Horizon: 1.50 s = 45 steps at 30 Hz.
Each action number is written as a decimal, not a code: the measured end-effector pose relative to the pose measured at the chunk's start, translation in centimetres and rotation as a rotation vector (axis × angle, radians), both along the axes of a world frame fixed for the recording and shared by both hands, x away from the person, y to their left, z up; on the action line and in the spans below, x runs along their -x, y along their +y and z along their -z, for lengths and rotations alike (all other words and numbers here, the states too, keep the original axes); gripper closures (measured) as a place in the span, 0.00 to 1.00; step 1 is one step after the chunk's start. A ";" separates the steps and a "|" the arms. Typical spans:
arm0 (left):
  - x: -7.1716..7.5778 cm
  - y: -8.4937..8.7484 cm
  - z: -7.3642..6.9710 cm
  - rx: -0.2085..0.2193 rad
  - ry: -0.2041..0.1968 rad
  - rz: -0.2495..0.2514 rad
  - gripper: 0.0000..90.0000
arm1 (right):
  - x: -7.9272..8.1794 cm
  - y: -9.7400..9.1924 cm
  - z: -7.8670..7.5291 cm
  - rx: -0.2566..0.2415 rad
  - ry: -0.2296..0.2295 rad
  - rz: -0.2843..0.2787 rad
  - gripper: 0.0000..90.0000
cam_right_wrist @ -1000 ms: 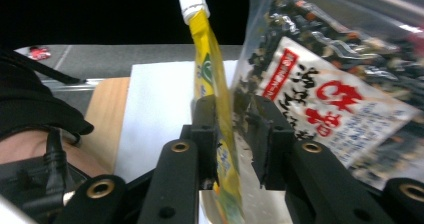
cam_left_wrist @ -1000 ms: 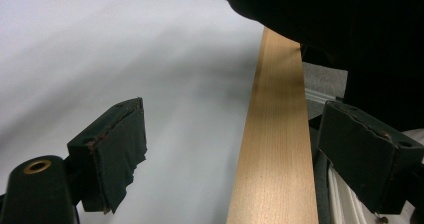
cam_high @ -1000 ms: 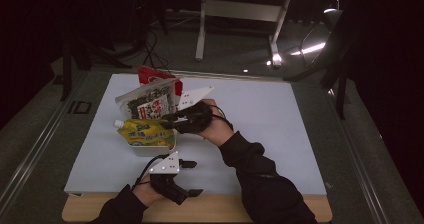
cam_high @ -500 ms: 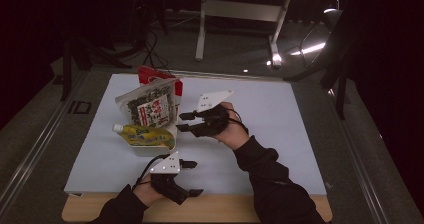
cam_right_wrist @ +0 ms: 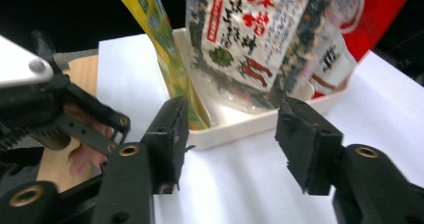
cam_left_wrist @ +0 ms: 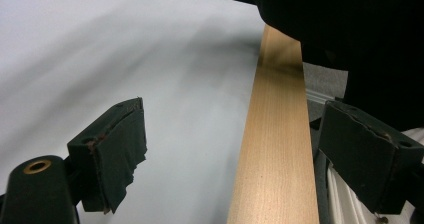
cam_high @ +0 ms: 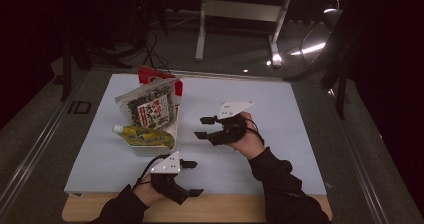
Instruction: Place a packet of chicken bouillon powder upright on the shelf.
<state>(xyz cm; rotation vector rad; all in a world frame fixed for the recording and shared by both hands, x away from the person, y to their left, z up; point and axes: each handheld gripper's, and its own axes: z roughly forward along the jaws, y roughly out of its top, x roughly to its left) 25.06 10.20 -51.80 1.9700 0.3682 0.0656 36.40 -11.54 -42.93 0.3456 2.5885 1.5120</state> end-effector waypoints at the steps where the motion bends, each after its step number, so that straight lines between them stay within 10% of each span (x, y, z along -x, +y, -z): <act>1: 0.0 0.0 0.0 0.000 0.000 0.000 0.15 | 0.1 -0.3 0.4 -0.006 0.007 0.003 0.44; 16: 0.0 0.0 0.1 -0.001 0.001 -0.002 0.15 | 1.1 -3.4 3.7 -0.045 0.021 0.040 0.16; 45: 0.0 -0.1 0.2 0.000 0.002 0.002 0.15 | 2.5 -9.5 9.8 0.000 0.120 0.136 0.16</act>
